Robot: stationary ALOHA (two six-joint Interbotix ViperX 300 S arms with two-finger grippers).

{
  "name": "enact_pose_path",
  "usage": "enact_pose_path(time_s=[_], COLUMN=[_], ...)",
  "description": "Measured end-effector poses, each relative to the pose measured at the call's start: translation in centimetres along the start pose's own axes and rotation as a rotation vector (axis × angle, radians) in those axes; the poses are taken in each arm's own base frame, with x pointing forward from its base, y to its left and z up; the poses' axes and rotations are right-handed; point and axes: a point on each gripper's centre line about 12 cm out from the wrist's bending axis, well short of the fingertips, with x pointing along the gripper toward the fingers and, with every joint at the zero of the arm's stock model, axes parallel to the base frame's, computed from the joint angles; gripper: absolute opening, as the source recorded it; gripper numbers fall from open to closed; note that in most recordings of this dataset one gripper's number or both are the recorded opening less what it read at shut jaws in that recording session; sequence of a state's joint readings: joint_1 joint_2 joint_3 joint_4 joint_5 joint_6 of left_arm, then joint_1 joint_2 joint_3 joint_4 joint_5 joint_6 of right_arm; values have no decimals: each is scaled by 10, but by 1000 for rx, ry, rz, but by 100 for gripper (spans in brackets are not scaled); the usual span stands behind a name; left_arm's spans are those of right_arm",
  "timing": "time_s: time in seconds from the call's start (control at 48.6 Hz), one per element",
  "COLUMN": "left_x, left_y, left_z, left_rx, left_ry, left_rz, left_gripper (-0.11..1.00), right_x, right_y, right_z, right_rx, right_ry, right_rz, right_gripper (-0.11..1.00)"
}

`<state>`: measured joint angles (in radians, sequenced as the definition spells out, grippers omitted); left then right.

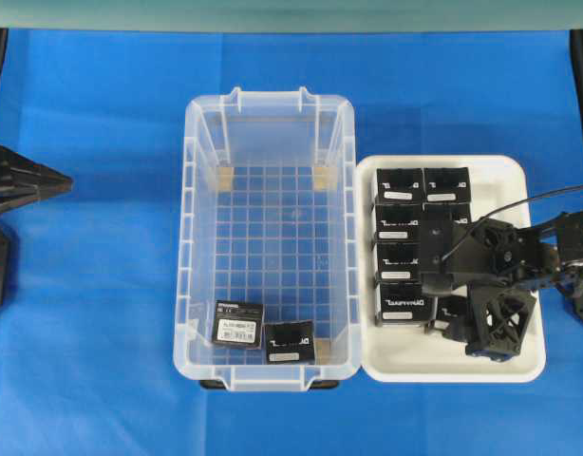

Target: Pick the box from inside the plastic case

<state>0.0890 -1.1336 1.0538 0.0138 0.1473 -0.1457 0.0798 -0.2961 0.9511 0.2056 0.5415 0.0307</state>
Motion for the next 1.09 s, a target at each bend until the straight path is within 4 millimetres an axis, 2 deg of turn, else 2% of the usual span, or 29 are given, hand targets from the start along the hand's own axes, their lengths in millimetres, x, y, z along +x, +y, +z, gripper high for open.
enact_pose_path(time_s=[0.144, 0.247, 0.535, 0.679, 0.926, 1.09], left_x=[0, 0, 0, 0, 0, 0], left_y=[0, 0, 0, 0, 0, 0], left_z=[-1, 0, -1, -1, -1, -1], left_rx=[0, 2, 0, 0, 0, 0], left_ry=[2, 0, 3, 2, 2, 6], left_rz=[0, 0, -1, -1, -1, -1], left_gripper=[-4, -4, -4, -4, -4, -4], right_x=[-5, -16, -79, -103, -125, -146], right_y=[-3, -5, -2, -1, -6, -3], right_z=[4, 12, 44, 46, 44, 47], right_rx=[-25, -27, -28, -30, -17, -26], right_ry=[-2, -29, -256, -338, -415, -508], right_rz=[-19, -25, -11, -5, -9, -1], right_gripper=[92, 92, 92, 92, 92, 92])
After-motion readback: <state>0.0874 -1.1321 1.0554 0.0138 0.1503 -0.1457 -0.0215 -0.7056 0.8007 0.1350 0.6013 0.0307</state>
